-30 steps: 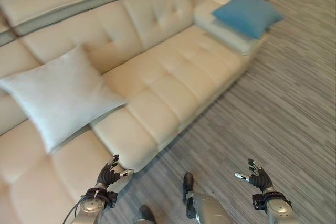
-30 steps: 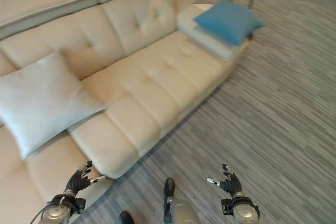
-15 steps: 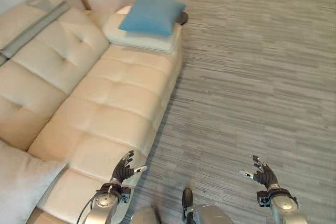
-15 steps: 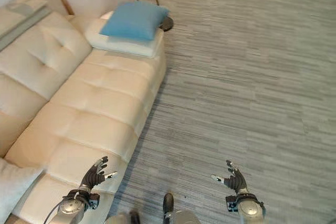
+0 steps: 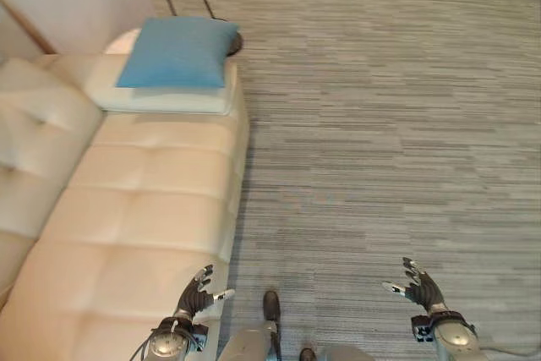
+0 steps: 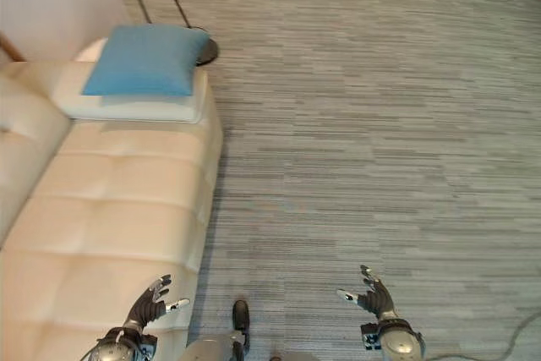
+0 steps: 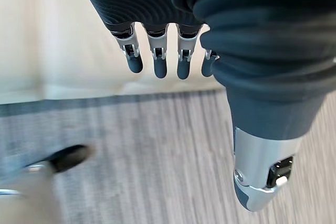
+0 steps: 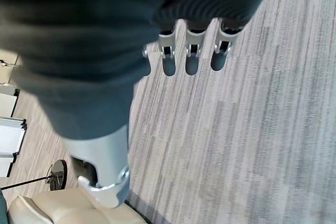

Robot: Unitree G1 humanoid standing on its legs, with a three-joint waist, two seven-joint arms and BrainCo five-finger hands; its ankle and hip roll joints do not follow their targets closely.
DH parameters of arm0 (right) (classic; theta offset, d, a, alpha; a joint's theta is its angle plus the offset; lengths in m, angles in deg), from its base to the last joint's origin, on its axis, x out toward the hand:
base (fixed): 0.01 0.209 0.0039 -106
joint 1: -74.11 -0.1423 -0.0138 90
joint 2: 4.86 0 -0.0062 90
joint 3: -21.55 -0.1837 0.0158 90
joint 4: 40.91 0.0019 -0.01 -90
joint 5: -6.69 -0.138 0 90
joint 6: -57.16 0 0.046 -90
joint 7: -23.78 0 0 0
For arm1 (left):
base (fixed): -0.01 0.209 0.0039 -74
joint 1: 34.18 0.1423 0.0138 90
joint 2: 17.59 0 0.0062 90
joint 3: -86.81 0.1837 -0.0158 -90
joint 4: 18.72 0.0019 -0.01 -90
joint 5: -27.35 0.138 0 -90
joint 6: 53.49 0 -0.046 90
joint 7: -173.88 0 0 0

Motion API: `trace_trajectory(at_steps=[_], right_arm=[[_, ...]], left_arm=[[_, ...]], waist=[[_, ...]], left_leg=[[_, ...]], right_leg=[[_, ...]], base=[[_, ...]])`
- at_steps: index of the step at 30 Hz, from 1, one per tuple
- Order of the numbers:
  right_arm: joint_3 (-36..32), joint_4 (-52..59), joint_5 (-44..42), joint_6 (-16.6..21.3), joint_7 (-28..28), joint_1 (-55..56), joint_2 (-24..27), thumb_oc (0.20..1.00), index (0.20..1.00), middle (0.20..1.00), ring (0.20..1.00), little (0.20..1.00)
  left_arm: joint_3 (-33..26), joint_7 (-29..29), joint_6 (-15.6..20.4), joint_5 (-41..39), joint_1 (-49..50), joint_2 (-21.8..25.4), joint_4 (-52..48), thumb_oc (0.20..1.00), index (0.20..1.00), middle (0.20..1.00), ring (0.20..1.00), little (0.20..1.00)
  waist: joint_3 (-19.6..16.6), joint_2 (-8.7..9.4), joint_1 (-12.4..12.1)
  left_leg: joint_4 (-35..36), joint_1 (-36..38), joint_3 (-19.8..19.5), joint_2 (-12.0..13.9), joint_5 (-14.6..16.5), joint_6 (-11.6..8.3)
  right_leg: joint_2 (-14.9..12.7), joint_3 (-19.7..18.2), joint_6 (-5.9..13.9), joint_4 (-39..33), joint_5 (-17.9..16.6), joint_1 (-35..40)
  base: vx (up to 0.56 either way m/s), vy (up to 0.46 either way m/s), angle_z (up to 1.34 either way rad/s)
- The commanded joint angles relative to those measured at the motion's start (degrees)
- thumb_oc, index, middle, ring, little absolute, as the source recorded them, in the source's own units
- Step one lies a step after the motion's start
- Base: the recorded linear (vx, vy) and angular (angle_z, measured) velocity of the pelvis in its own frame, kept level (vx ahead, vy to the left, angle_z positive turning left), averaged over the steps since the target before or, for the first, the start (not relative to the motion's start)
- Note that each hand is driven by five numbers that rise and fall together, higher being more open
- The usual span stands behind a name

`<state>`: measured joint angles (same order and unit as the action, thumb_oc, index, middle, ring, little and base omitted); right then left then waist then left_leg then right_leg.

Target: Pick up all the scattered cushions and arrange them neatly on the sofa.

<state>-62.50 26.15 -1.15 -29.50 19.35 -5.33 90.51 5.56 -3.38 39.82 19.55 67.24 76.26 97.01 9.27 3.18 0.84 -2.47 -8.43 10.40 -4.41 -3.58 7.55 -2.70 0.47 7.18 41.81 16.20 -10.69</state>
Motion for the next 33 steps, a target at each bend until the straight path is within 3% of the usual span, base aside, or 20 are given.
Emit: trace_trajectory(at_steps=[1, 3, 5, 6, 7, 9, 11, 13, 14, 15, 16, 17, 18, 20, 21, 23, 24, 25, 27, 33], right_arm=[[-1.01, 0.95, 1.04, 2.12, 0.06, -5.3, 0.03, 1.0, 1.0, 1.0, 1.0, 1.0], [-0.81, 0.65, 1.12, 1.82, 0.08, -6.18, 0.95, 1.0, 1.0, 1.0, 1.0, 1.0], [-0.73, 0.45, 1.39, 1.38, -0.05, -6.3, 1.23, 1.0, 1.0, 1.0, 1.0, 1.0], [-0.72, 0.45, 1.39, 1.38, -0.05, -6.3, 1.23, 1.0, 1.0, 1.0, 1.0, 1.0], [-1.19, 0.24, 1.89, 1.09, -0.28, -6.08, 1.37, 1.0, 1.0, 1.0, 1.0, 1.0], [-1.08, 0.23, 2.2, 1.2, -0.39, -6.02, 1.38, 1.0, 1.0, 1.0, 1.0, 1.0], [-1.5, 0.33, 2.65, 1.39, -0.08, -4.81, 1.36, 1.0, 1.0, 1.0, 1.0, 1.0], [-1.59, -0.33, 2.56, 1.52, 0.18, -4.57, 1.54, 1.0, 1.0, 1.0, 1.0, 1.0], [-1.61, -0.53, 2.61, 1.75, 0.09, -5.15, 1.95, 1.0, 1.0, 1.0, 1.0, 1.0], [-1.61, -0.53, 2.61, 1.75, 0.09, -5.15, 1.95, 1.0, 1.0, 1.0, 1.0, 1.0], [-1.84, 0.25, 1.79, 2.21, -0.22, -5.36, 2.9, 1.0, 1.0, 1.0, 1.0, 1.0], [-1.83, 0.25, 1.79, 2.21, -0.22, -5.38, 2.87, 1.0, 1.0, 1.0, 1.0, 1.0], [-2.1, 0.23, 1.37, 1.98, -0.47, -5.19, 3.63, 1.0, 1.0, 1.0, 1.0, 1.0], [-2.26, 0.17, 1.33, 1.54, -0.7, -5.41, 3.98, 1.0, 1.0, 1.0, 1.0, 1.0], [-3.06, 0.05, 1.14, 1.49, -1.19, -4.93, 4.4, 1.0, 1.0, 1.0, 1.0, 1.0], [-3.42, 0.11, 0.99, 1.54, -1.34, -4.38, 4.45, 1.0, 1.0, 1.0, 1.0, 1.0], [-3.62, 0.19, 0.92, 1.6, -1.51, -3.97, 4.33, 1.0, 1.0, 1.0, 1.0, 1.0], [-3.71, -0.43, 0.91, 1.63, -2.1, -3.34, 4.1, 1.0, 1.0, 1.0, 1.0, 1.0], [-3.82, -0.85, 1.25, 1.49, -2.53, -2.93, 3.81, 1.0, 1.0, 1.0, 1.0, 1.0], [-4.16, -1.7, 2.45, 0.4, -2.02, -1.26, 2.72, 1.0, 1.0, 1.0, 1.0, 1.0]], left_arm=[[-3.05, 1.73, 2.31, 0.45, -2.13, 2.07, -2.14, 1.0, 1.0, 1.0, 1.0, 1.0], [-3.83, 1.81, 2.46, 0.23, -1.79, 1.91, -1.88, 1.0, 1.0, 1.0, 1.0, 1.0], [-4.17, 2.01, 2.54, 0.46, -1.91, 1.73, -1.33, 1.0, 1.0, 1.0, 1.0, 1.0], [-4.17, 2.01, 2.54, 0.46, -1.91, 1.73, -1.32, 1.0, 1.0, 1.0, 1.0, 1.0], [-4.86, 2.3, 2.63, 1.4, -2.39, 1.49, -0.68, 1.0, 1.0, 1.0, 1.0, 1.0], [-5.08, 2.54, 2.94, 1.52, -2.52, 1.25, -0.72, 1.0, 1.0, 1.0, 1.0, 1.0], [-5.29, 2.74, 3.26, 2.03, -2.59, 0.8, -0.2, 1.0, 1.0, 1.0, 1.0, 1.0], [-4.93, 2.94, 3.46, 1.49, -2.46, -0.09, 0.46, 1.0, 1.0, 1.0, 1.0, 1.0], [-4.59, 2.82, 3.35, 0.79, -2.69, -0.57, 0.95, 1.0, 1.0, 1.0, 1.0, 1.0], [-4.6, 2.82, 3.35, 0.79, -2.68, -0.57, 0.95, 1.0, 1.0, 1.0, 1.0, 1.0], [-3.91, 2.53, 3.21, -0.25, -2.71, -1.21, 1.36, 1.0, 1.0, 1.0, 1.0, 1.0], [-3.93, 2.53, 3.21, -0.25, -2.72, -1.19, 1.36, 1.0, 1.0, 1.0, 1.0, 1.0], [-3.93, 2.35, 3.17, -0.9, -2.53, -1.47, 1.89, 1.0, 1.0, 1.0, 1.0, 1.0], [-3.68, 2.47, 2.99, -1.01, -3.09, -1.61, 2.74, 1.0, 1.0, 1.0, 1.0, 1.0], [-2.79, 2.58, 3.0, -0.62, -3.56, -2.15, 4.1, 1.0, 1.0, 1.0, 1.0, 1.0], [-2.51, 2.48, 2.98, -0.34, -3.6, -2.18, 4.4, 1.0, 1.0, 1.0, 1.0, 1.0], [-2.58, 2.59, 2.88, -0.06, -3.45, -2.16, 4.23, 1.0, 1.0, 1.0, 1.0, 1.0], [-3.37, 3.18, 2.74, -0.3, -2.95, -2.19, 4.24, 1.0, 1.0, 1.0, 1.0, 1.0], [-4.19, 3.9, 2.47, -0.68, -2.44, -2.31, 4.71, 1.0, 1.0, 1.0, 1.0, 1.0], [-7.74, 5.08, 1.86, -1.08, 0.18, -2.74, 6.27, 1.0, 1.0, 1.0, 1.0, 1.0]], waist=[[1.97, -1.51, -1.07], [3.18, -2.36, 0.44], [3.67, -2.34, 1.32], [3.66, -2.35, 1.33], [3.75, -2.69, 2.57], [3.82, -2.91, 3.09], [3.38, -2.84, 4.0], [3.06, -3.74, 4.28], [3.03, -3.99, 4.23], [2.99, -3.97, 4.25], [3.39, -3.92, 4.0], [3.24, -3.76, 4.08], [3.36, -3.6, 3.49], [3.44, -3.26, 3.05], [3.41, -3.5, 2.01], [3.16, -3.5, 1.78], [3.12, -3.87, 1.27], [3.06, -4.84, 0.09], [2.69, -4.78, -0.79], [0.01, -3.51, -2.51]], left_leg=[[-3.25, 1.26, -0.33, 3.88, 7.02, -4.86], [-1.5, 7.15, -0.65, 3.66, 9.81, -5.32], [-0.61, 9.7, -1.32, 3.07, 11.03, -6.0], [-0.6, 9.7, -1.33, 3.08, 11.02, -6.0], [1.26, 13.15, -2.59, 2.87, 12.59, -7.03], [1.78, 14.26, -3.14, 2.81, 13.01, -7.4], [0.99, 18.26, -5.1, 2.54, 16.05, -8.12], [-4.31, 18.07, -5.76, 4.01, 14.11, -9.71], [-11.18, 15.65, -5.59, 4.64, 10.45, -10.85], [-11.19, 15.59, -5.6, 4.62, 10.44, -10.84], [-25.06, 9.87, -3.36, 7.41, 5.01, -12.11], [-25.05, 9.6, -3.42, 7.24, 4.84, -12.09], [-30.61, 6.83, -0.19, 9.73, 3.14, -11.91], [-30.68, 4.5, 0.82, 8.94, 4.35, -11.2], [-25.29, -1.33, 1.95, 6.24, 7.7, -9.82], [-21.57, -2.95, 2.84, 6.12, 8.06, -9.42], [-16.2, -4.2, 3.53, 6.29, 6.73, -9.3], [-5.97, -5.55, 3.44, 6.39, 0.92, -10.6], [-0.24, -7.59, 5.05, 7.32, -0.78, -11.1], [2.52, -9.64, 14.56, 10.3, -3.31, -10.99]], right_leg=[[-2.56, 2.49, 1.18, -11.9, -15.87, 1.48], [-2.7, 6.59, 0.29, -20.53, -13.24, -4.46], [-2.3, 6.59, 0.97, -29.14, -15.31, -6.06], [-2.29, 6.6, 0.97, -29.2, -15.34, -6.03], [-2.49, 5.58, 2.45, -36.95, -17.75, -9.04], [-2.47, 4.97, 3.04, -39.76, -18.93, -9.34], [-3.09, 2.59, 3.01, -38.11, -21.12, -9.44], [-2.6, 2.61, 1.74, -35.72, -21.68, -7.79], [-2.73, 2.96, 0.78, -35.36, -21.51, -6.86], [-2.76, 2.97, 0.78, -35.36, -21.52, -6.9], [-2.95, 3.96, -1.4, -35.75, -19.48, -3.28], [-3.13, 3.97, -1.39, -35.86, -19.63, -3.45], [-2.55, 4.46, -3.3, -36.06, -16.66, 0.07], [-2.51, 4.2, -3.81, -36.18, -15.57, 1.53], [-2.62, 4.36, -3.54, -37.05, -13.25, 5.64], [-2.61, 4.8, -3.25, -37.59, -12.35, 7.51], [-2.11, 5.31, -3.23, -37.75, -11.15, 9.34], [-0.06, 5.73, -3.29, -37.38, -9.13, 12.0], [0.64, 6.3, -3.14, -37.19, -7.13, 14.95], [-0.53, 6.64, -1.5, -35.55, -2.66, 23.89]], base=[[0.32, 0.033, -0.23], [0.62, -0.041, -0.13], [0.43, -0.094, -0.15], [0.53, -0.168, 0.09], [0.5, -0.181, 0.39], [0.49, -0.196, 0.43], [0.59, -0.303, 0.4], [0.46, -0.316, 0.63], [0.26, -0.237, 0.6], [0.33, -0.375, 0.7], [0.21, -0.246, 0.43], [0.48, -0.461, 0.34], [0.4, -0.282, 0.01], [0.46, -0.216, -0.03], [0.36, -0.086, 0.13], [0.42, -0.076, 0.22], [0.62, -0.057, 0.24], [0.61, -0.038, 0.17], [0.5, -0.02, 0.0], [0.65, 0.087, -0.1]])
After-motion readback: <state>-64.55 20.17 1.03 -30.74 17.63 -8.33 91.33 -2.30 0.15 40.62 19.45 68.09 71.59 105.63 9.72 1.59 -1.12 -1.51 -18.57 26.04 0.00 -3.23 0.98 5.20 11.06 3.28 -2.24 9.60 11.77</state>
